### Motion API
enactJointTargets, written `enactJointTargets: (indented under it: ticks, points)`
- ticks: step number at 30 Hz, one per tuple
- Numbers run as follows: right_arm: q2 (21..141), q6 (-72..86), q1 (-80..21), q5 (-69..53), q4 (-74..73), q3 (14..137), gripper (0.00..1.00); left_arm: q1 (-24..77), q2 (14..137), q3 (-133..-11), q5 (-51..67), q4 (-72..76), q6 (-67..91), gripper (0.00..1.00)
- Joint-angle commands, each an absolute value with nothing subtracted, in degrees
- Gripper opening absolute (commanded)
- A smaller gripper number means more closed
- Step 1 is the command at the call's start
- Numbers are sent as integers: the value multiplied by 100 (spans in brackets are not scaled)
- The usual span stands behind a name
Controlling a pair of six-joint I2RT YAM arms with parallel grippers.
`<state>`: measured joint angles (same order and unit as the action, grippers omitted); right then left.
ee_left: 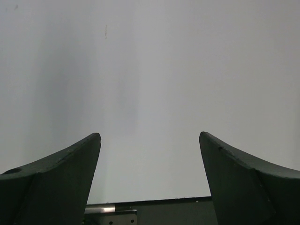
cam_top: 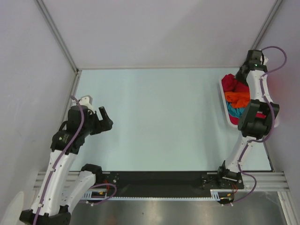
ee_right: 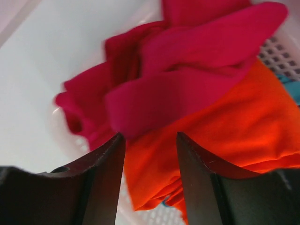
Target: Fold and stack the t-shirts
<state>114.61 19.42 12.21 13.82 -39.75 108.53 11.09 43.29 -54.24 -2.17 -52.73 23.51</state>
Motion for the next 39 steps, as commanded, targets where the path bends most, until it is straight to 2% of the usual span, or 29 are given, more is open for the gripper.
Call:
enactJointTargets:
  ticks: [1,6,11,15,21,22,24,25,28,33,39]
  points:
    - [11461,1986,1546,1178,-4078,11153,55,1081,3824,-5537,369,-4799,1995,92]
    - [11872,1943,1661,1081,-4226,11810,59,1081,3920,-5695,378,-4772,1925,92]
    - [12374,1951,1670,1020,-4535,12375,57,1081,3999,-5687,413,-4720,1977,92]
    - [12577,1995,1652,826,-4544,12358,53,1081,4060,-5616,448,-4676,2004,92]
    - [12735,1978,1573,791,-4456,12024,53,1072,4140,-5704,413,-4676,1960,92]
    - [12744,1960,1565,748,-4447,11945,50,1072,4157,-5713,413,-4667,1960,92]
    - [12692,1890,1556,484,-4307,11831,7,1072,4175,-5687,422,-4676,1969,92]
    - [12657,1890,1556,431,-4281,11778,0,1081,4184,-5678,422,-4667,1977,92]
    - [12332,1776,1459,334,-4009,11506,0,1081,4201,-5616,448,-4606,2013,92]
    - [11541,1565,1047,1019,-3569,11276,0,1081,4262,-5353,492,-4412,2057,91]
    - [10714,1301,353,1003,-3410,11715,0,1072,4473,-5028,606,-4140,2136,89]
